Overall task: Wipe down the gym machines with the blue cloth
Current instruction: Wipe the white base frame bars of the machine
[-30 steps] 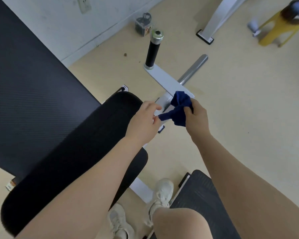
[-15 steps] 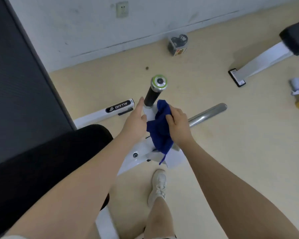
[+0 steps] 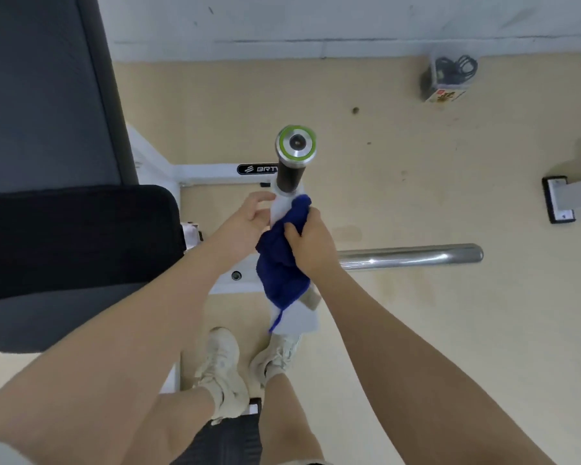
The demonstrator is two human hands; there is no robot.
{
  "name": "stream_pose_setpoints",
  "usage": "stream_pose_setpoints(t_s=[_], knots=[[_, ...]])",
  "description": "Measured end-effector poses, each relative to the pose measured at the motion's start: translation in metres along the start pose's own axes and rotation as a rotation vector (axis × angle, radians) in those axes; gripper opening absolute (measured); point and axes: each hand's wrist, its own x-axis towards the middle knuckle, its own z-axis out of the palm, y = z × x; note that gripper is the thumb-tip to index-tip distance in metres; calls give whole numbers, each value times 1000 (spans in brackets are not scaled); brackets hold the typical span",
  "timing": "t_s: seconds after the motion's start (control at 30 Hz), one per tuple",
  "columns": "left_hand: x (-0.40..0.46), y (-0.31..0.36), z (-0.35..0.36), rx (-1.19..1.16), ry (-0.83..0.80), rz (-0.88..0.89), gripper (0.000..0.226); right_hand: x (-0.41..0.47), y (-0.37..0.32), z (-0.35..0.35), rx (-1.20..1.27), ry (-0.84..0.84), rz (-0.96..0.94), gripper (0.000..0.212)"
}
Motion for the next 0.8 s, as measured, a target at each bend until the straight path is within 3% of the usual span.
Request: stream_pose_setpoints(t_s=[0.07,0.13,0.3,0.4,0.5,0.6,0.67,0.8], knots=[[1,0,0,90,32,-35,35,-26,16,4,-2,-60,95,11],[5,0,-2,170,20,-62,37,-35,18,4,-178,-87,58,24],[8,11,-11,158,-89,-95,29,5,-12,9,-767,186,-167,61],[9,12,-10,80,-121,-92,26,-12,0,16,-993,306,-323,52],[6,12,-12,58,-160,-99,30,-34,20,16,-1056,94,-474,54],[1,18,-12,20,-162,-118,36,-24,10,7,-1071,-3,-584,64],[-1,13,-13,-29,-156,-115,39,-9,-6,-2,-1060,-75,-536,62],[-2,3,-19,-129,-189,-88,49,-25,0,9,-1021,-55,-421,60]])
